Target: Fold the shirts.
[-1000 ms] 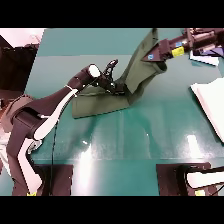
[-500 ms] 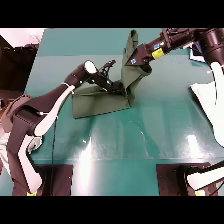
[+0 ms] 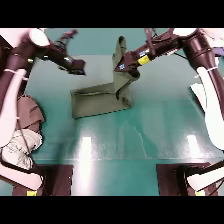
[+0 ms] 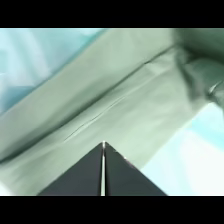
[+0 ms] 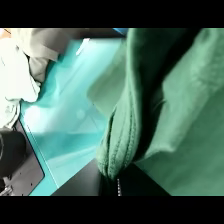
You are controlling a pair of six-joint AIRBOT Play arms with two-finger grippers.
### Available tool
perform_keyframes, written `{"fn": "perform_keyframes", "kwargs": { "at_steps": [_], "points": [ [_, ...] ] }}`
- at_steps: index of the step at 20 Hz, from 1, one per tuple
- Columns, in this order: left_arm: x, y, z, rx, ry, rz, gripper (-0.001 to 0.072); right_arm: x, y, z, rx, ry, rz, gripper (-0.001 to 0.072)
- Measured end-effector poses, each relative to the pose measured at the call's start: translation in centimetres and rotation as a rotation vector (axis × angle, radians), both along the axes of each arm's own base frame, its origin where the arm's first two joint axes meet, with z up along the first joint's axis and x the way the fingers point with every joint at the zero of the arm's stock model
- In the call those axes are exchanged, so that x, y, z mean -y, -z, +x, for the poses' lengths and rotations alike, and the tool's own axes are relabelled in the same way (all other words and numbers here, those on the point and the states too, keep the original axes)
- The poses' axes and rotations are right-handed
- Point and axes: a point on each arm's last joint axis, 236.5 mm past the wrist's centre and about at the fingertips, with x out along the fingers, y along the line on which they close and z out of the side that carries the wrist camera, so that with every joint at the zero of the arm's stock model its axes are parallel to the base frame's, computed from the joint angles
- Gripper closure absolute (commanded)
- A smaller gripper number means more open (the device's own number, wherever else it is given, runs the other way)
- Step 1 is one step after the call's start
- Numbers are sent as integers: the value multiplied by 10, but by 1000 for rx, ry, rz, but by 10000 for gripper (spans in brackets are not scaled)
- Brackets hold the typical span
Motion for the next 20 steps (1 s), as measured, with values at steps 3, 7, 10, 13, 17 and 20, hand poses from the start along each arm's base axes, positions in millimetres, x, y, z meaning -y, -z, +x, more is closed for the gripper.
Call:
{"fn": "perform_keyframes", "kwargs": {
  "at_steps": [3,7,10,13,17,20],
  "points": [
    [-49,-37,-10,52,-56,54,681,-34,16,-5,17,-45,9,687],
    [-79,-74,-25,112,-100,81,681,-105,54,-17,66,-121,30,115],
    [-87,-85,-30,131,-114,89,681,-149,70,-28,127,-167,41,120],
    [-90,-87,-35,127,-113,92,681,-143,79,-25,171,-175,-24,121],
    [-91,-88,-37,125,-113,97,681,-68,105,-6,96,-104,-146,121],
    [-91,-89,-37,125,-113,97,681,8,137,14,-37,30,-208,101]
  ]
}}
